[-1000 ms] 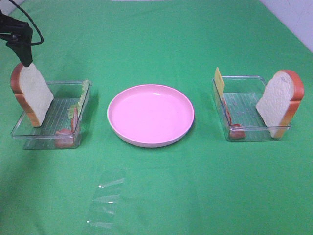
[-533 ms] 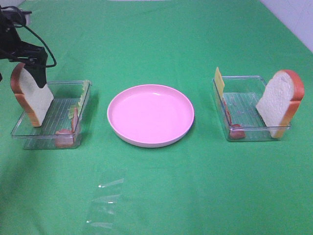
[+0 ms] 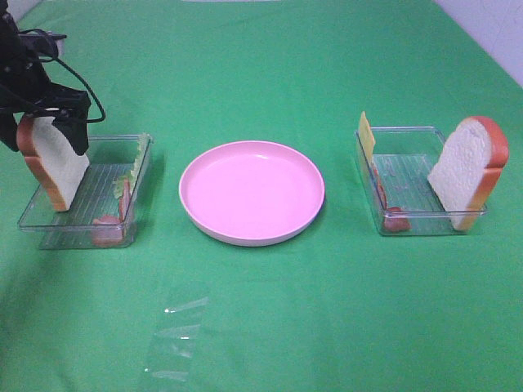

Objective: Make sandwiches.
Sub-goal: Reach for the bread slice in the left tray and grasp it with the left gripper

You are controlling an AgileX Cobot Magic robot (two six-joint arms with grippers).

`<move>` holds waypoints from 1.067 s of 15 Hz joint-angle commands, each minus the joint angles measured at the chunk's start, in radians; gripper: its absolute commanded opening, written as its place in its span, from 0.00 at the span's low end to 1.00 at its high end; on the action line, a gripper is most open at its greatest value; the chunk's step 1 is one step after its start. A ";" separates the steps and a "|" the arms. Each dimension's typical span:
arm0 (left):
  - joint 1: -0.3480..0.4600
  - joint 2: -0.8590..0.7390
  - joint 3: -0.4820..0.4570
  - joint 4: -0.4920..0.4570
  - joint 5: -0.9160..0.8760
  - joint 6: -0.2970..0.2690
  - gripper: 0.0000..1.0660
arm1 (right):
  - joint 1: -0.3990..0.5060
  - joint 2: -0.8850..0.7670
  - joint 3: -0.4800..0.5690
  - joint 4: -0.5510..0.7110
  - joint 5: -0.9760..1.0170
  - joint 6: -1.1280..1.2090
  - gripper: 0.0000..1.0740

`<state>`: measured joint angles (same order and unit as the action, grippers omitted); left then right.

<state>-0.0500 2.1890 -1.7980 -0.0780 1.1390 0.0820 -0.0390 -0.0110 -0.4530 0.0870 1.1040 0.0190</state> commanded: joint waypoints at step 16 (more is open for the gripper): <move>-0.009 -0.001 -0.005 0.005 -0.015 -0.040 0.00 | 0.001 -0.019 0.003 0.003 -0.005 -0.013 0.89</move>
<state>-0.0530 2.1890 -1.7980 -0.0760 1.1220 0.0530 -0.0390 -0.0110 -0.4530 0.0870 1.1040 0.0190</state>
